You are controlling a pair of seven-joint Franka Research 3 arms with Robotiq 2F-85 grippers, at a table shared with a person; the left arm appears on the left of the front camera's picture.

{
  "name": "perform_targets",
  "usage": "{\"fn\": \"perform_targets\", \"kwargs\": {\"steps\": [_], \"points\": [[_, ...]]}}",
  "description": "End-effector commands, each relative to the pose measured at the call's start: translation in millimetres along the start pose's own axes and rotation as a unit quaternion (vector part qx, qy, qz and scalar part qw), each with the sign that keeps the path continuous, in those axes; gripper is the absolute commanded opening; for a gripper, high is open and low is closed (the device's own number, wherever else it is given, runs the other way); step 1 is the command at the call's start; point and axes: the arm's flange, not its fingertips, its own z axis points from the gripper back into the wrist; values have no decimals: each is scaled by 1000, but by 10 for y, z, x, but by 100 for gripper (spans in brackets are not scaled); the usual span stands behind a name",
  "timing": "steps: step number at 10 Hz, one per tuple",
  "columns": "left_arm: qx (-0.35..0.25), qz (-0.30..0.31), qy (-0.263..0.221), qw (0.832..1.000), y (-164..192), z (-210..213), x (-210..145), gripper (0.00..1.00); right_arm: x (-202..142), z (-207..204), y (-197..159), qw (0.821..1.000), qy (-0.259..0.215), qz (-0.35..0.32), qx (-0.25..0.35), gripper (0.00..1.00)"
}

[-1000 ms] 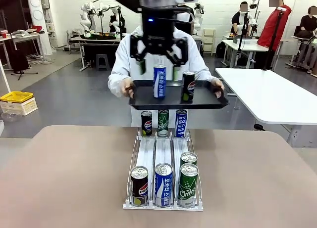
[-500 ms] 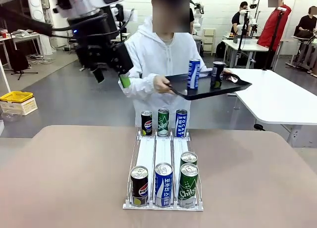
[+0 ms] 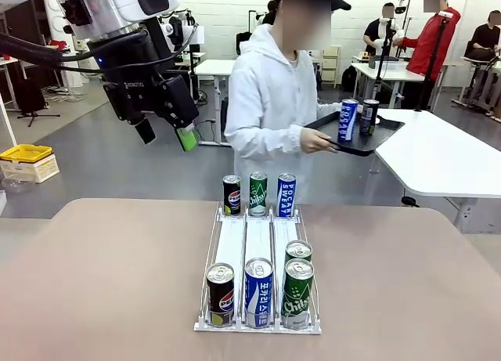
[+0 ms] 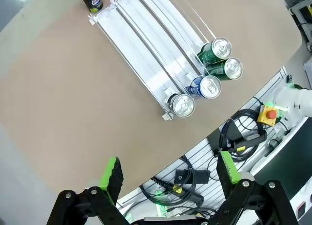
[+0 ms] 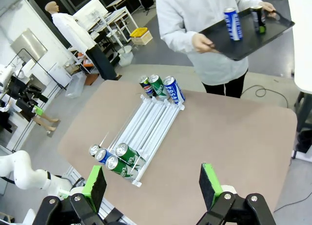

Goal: Retrieve and hand over the desired beverage to the person.
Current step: Place the picked can on the Handle tray extended by the person.

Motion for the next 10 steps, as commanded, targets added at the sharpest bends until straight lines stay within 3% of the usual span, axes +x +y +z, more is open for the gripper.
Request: {"fn": "perform_targets", "kwargs": {"steps": [1,10], "points": [[0,-15,-8,1000,-19,31,-1,100,20,-20,-9,1000,-10,4,16,100],[0,-15,-8,1000,-19,31,-1,100,20,-20,-9,1000,-10,4,16,100]]}}
